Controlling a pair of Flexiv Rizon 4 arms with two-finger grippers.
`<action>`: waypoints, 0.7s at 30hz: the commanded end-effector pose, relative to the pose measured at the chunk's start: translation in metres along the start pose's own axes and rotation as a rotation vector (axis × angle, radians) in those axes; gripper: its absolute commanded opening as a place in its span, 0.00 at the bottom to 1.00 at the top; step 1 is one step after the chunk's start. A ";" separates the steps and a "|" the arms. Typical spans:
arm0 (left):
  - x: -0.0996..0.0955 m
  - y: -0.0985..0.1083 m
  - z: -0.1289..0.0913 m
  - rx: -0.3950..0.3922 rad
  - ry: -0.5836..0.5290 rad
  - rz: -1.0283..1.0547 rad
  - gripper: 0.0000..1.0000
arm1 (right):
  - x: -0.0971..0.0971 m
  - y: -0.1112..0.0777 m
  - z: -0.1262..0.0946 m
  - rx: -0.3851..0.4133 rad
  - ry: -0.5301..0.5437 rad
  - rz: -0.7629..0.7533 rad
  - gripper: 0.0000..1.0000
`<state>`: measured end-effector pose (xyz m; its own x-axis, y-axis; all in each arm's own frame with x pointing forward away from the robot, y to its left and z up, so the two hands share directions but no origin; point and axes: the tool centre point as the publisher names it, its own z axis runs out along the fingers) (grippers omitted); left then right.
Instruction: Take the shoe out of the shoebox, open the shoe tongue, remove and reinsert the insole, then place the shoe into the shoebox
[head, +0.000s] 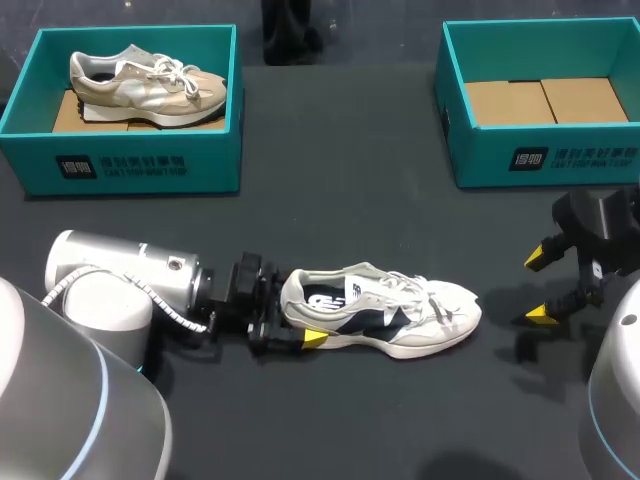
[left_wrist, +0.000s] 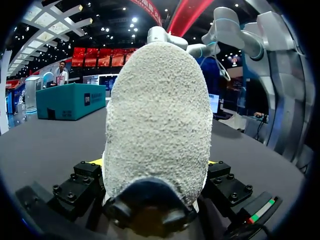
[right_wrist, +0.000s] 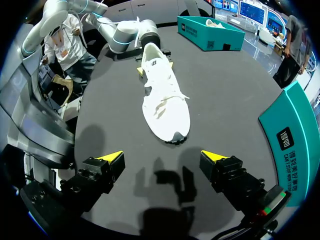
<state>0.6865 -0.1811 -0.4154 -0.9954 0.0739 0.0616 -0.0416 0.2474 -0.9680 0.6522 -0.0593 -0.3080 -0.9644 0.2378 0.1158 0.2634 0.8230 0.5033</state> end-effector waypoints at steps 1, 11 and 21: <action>-0.003 0.002 0.001 -0.002 0.000 0.000 0.00 | 0.002 0.000 -0.001 0.002 -0.003 0.001 1.00; -0.003 0.002 0.001 -0.002 0.000 0.000 0.00 | 0.004 0.037 0.003 0.054 -0.065 0.084 1.00; -0.003 0.002 0.001 -0.002 0.000 0.000 0.00 | 0.025 0.100 0.020 0.165 -0.142 0.343 1.00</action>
<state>0.6866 -0.1811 -0.4154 -0.9953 0.0741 0.0616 -0.0415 0.2477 -0.9680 0.6520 0.0179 -0.2781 -0.8424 0.5143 0.1609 0.5308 0.7406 0.4120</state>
